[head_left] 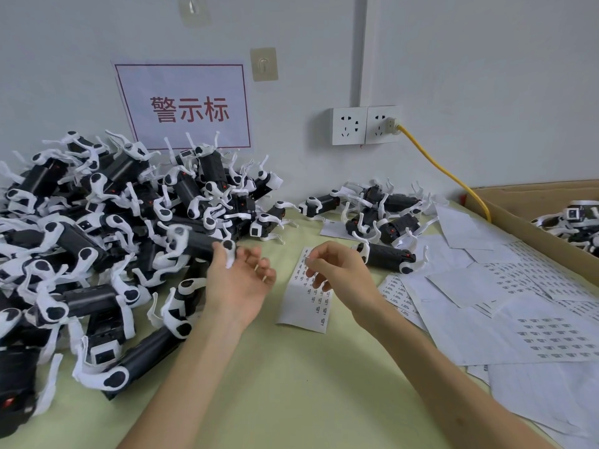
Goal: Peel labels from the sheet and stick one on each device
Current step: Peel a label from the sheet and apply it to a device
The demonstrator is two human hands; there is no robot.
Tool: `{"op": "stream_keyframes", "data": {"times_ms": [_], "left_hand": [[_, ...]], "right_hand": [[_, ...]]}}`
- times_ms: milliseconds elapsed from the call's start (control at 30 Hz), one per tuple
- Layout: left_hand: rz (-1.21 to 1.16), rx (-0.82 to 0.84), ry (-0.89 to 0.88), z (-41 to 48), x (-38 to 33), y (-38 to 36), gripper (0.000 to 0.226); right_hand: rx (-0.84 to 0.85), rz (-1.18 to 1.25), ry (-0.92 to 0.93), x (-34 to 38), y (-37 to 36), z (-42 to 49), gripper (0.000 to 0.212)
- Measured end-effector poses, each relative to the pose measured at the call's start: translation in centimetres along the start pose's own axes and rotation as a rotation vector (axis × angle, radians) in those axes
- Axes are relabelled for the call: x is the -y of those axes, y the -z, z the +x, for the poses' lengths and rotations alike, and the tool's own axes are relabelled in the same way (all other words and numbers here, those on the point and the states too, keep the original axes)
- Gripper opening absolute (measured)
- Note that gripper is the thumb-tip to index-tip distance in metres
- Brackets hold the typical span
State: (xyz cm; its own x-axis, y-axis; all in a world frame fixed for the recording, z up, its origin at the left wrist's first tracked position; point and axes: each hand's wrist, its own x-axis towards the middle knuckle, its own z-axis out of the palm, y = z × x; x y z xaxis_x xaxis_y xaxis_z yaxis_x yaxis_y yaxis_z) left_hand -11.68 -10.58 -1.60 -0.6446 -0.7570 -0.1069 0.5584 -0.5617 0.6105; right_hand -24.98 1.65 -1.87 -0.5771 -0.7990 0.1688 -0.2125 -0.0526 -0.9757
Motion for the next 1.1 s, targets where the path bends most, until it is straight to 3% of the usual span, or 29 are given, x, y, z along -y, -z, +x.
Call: {"op": "stream_keyframes", "data": {"times_ms": [100, 233, 367, 467, 700, 767, 867, 933, 1100], "left_hand": [[0.258, 0.101, 0.073, -0.5, 1.4, -0.7, 0.06], [0.513, 0.344, 0.149, -1.4, 2.8, -1.4, 0.063], [0.58, 0.526, 0.191, -1.8, 3.0, -1.5, 0.07], [0.611, 0.576, 0.188, -1.7, 3.2, -1.3, 0.071], [0.786, 0.502, 0.161, -1.2, 3.4, -1.1, 0.079], [0.874, 0.364, 0.062, -1.1, 3.1, -1.3, 0.067], [0.826, 0.099, -0.112, -0.9, 2.4, -1.3, 0.04], [0.81, 0.036, -0.222, -0.8, 1.7, -1.2, 0.03], [0.769, 0.178, -0.204, -1.0, 0.4, -1.1, 0.055]], "right_hand": [[-0.056, 0.064, 0.013, -0.1, 0.0, 0.1, 0.006], [-0.086, 0.152, 0.013, -0.1, 0.2, 0.2, 0.039], [0.046, 0.209, -0.008, 0.4, 0.3, 0.0, 0.075], [0.153, 0.248, 0.009, 0.6, 0.2, -0.3, 0.079], [0.014, 0.273, 0.047, 0.3, -0.2, -0.2, 0.081], [-0.067, 0.277, 0.108, 0.1, -0.1, -0.1, 0.078], [-0.222, 0.114, 0.23, 0.0, 0.2, 0.0, 0.079], [-0.291, 0.051, 0.281, 0.0, 0.7, 0.1, 0.082], [-0.328, -0.142, 0.498, 0.0, 1.0, -0.1, 0.089]]}}
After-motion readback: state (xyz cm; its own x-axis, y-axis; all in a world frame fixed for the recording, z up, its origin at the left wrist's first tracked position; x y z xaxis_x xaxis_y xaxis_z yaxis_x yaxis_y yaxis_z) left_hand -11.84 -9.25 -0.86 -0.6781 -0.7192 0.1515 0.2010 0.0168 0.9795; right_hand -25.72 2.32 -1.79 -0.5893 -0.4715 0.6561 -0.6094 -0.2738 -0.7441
